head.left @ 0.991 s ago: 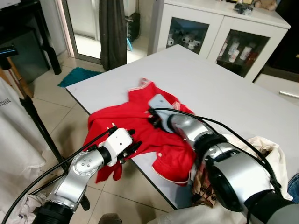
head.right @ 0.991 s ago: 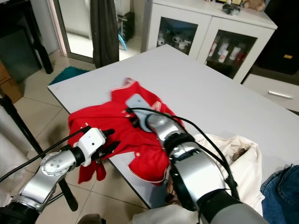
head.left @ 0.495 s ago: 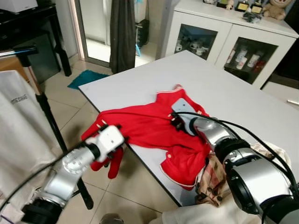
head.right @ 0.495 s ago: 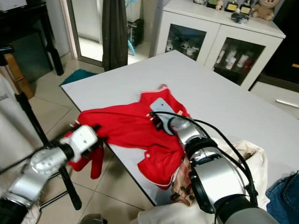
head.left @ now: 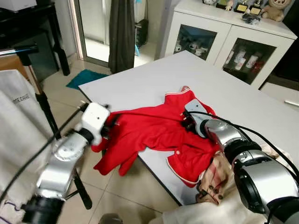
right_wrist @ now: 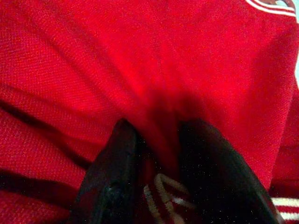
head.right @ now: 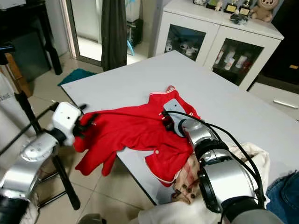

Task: Hang hanger

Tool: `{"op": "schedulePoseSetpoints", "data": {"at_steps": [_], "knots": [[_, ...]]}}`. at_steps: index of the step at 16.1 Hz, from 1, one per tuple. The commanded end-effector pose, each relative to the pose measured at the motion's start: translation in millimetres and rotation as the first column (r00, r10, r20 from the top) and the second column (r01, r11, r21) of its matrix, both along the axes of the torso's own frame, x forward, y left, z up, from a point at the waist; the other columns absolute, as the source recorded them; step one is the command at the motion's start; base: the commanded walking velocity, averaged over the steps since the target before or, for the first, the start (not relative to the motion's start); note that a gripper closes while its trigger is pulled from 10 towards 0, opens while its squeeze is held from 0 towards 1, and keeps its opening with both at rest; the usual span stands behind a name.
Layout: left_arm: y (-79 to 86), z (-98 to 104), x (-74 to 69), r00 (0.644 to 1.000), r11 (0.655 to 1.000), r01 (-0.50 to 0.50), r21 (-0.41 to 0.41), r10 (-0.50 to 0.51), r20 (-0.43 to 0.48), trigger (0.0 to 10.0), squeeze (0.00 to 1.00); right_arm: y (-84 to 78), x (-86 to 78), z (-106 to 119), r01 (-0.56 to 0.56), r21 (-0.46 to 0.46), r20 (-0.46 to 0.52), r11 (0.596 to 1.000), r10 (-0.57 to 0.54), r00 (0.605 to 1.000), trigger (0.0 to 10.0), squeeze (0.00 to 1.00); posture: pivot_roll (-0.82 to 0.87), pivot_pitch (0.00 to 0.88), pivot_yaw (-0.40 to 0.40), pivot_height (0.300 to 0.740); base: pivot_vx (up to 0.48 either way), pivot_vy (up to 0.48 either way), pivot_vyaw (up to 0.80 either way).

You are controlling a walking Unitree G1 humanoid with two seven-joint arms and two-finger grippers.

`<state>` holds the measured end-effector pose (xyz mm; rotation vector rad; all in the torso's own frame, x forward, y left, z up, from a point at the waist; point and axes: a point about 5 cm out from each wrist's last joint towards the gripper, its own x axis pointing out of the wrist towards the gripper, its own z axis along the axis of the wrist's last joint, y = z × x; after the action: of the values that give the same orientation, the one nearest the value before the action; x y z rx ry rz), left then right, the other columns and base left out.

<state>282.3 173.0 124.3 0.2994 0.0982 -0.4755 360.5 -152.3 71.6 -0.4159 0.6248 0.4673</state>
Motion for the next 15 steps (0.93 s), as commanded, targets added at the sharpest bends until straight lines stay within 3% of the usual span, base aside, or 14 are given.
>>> {"op": "schedulePoseSetpoints", "data": {"at_steps": [1,3,5,6,7,9,12,14,15], "knots": [[-12.7,-3.1,-6.5,0.997,0.995,0.056,-0.087,-0.061,-0.057,10.0,0.00,-6.8,-10.0,-14.6,0.044,0.011,-0.093,0.999,-0.042,0.995,10.0,0.00,0.23,0.012,-0.107,0.740,0.000,0.000,0.00],[-29.7,-23.5,-20.7,0.970,0.975,0.120,-0.188,-0.155,-0.186,10.0,0.00,12.4,-3.2,-2.8,0.004,0.125,-0.090,0.992,0.007,0.996,10.0,0.00,0.23,0.016,-0.109,0.740,0.000,0.000,0.00],[-41.6,-32.9,-27.1,0.946,0.953,0.129,-0.274,-0.201,-0.255,10.0,0.00,22.8,6.8,14.0,-0.025,0.159,-0.033,0.987,0.031,0.999,10.0,0.00,0.23,0.015,-0.108,0.740,0.000,0.000,0.00],[-49.4,-33.9,-28.0,0.941,0.946,0.138,-0.294,-0.218,-0.260,10.0,0.00,29.2,18.7,36.0,-0.041,0.195,0.046,0.980,0.032,0.998,10.0,0.00,0.22,0.017,-0.106,0.740,0.000,0.000,0.00],[-50.7,-31.8,-26.5,0.945,0.946,0.137,-0.295,-0.214,-0.247,10.0,0.00,30.8,21.9,42.6,-0.047,0.202,0.069,0.978,0.034,0.997,10.0,0.00,0.22,0.017,-0.106,0.740,0.000,0.000,0.00],[-55.0,-14.4,-18.6,0.964,0.933,0.155,-0.324,-0.215,-0.159,10.0,0.00,37.1,30.7,63.0,-0.071,0.232,0.135,0.970,0.040,0.990,10.0,0.00,0.22,0.019,-0.111,0.740,0.000,0.000,0.00],[-63.4,0.8,-15.8,0.961,0.909,0.186,-0.373,-0.248,-0.124,10.0,0.00,62.2,28.1,62.6,-0.137,0.259,0.158,0.956,0.098,0.983,10.0,0.00,0.22,0.020,-0.114,0.740,0.000,0.000,0.00],[-63.3,-12.9,-22.5,0.937,0.911,0.188,-0.368,-0.279,-0.212,10.0,0.00,87.2,17.8,51.4,-0.219,0.299,0.136,0.929,0.185,0.973,10.0,0.00,0.22,0.018,-0.113,0.740,0.000,0.000,0.00],[-63.7,-17.5,-25.6,0.924,0.909,0.196,-0.367,-0.297,-0.242,10.0,0.00,91.6,14.8,47.2,-0.233,0.298,0.126,0.926,0.204,0.971,10.0,0.00,0.22,0.018,-0.113,0.740,0.000,0.000,0.00]]}}
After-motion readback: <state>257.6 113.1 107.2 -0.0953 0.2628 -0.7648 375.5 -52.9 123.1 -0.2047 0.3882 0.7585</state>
